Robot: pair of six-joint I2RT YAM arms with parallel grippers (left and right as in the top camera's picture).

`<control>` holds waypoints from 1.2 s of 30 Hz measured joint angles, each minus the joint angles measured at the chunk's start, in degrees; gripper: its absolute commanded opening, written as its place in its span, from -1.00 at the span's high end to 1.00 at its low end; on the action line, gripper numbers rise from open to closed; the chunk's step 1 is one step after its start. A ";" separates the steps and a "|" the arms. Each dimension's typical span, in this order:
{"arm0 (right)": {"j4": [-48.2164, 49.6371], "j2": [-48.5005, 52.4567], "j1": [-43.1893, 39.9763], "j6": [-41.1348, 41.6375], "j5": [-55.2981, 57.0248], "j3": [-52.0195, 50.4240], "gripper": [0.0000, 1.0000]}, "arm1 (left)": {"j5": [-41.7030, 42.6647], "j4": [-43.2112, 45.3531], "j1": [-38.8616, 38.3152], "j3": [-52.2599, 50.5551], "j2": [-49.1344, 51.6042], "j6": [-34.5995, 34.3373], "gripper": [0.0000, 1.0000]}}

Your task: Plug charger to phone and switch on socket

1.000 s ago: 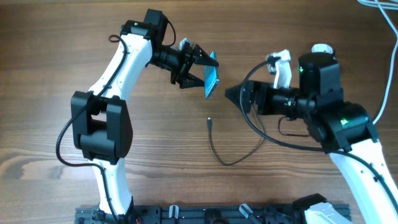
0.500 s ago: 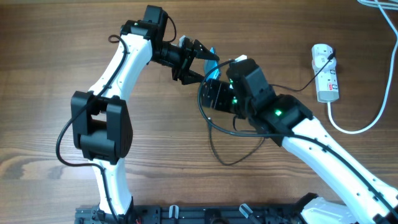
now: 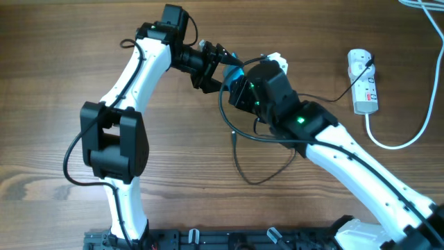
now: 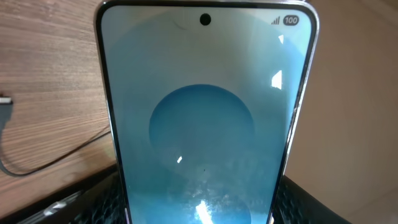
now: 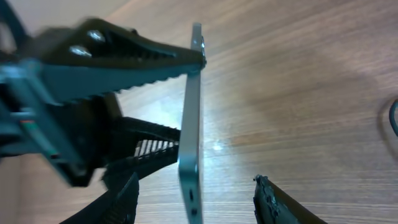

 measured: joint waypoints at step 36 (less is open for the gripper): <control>0.44 1.09 0.00 -3.72 5.99 0.00 0.28 | 3.23 -0.72 -1.66 0.00 0.00 -1.44 -0.23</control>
